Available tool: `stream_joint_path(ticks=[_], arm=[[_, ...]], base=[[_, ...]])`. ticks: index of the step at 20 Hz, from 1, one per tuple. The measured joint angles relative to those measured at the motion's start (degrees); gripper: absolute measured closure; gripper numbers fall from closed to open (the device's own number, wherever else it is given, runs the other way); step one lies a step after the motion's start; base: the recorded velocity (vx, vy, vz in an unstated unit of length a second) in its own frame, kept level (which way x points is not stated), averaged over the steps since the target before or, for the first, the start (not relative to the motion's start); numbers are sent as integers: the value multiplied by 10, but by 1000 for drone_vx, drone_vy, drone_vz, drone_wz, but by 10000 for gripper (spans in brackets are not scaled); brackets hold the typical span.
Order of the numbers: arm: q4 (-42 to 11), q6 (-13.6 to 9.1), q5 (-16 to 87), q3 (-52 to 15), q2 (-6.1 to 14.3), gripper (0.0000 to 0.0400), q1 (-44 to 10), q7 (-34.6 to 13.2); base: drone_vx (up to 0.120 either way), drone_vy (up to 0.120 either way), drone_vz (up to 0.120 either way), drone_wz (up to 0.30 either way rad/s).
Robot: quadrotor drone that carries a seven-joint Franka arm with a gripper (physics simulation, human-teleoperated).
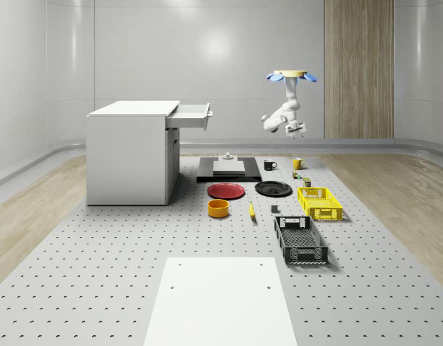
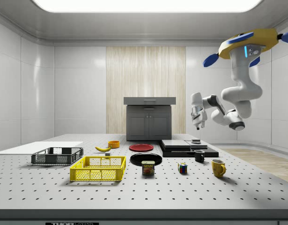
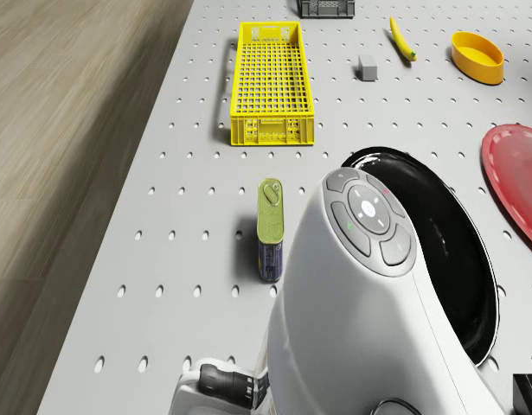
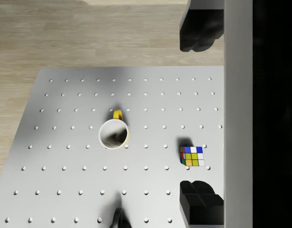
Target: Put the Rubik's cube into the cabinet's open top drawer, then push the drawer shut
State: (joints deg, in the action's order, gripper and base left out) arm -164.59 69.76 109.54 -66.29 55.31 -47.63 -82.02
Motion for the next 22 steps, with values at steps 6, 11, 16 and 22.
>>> stream_joint_path(ticks=[6, 11, 16, 22], arm=[[-12, -28, 37, -37, 31, 0, -75, -50], [-13, -29, 41, -51, 51, 0, -104, -69], [-13, -21, 37, -61, 68, 0, -119, -81], [-12, -7, 28, -69, 87, 0, -129, -90]], base=[[120, 0, -120, 0], [120, 0, -120, 0], [40, 0, -120, 0], [20, -80, -120, 0]])
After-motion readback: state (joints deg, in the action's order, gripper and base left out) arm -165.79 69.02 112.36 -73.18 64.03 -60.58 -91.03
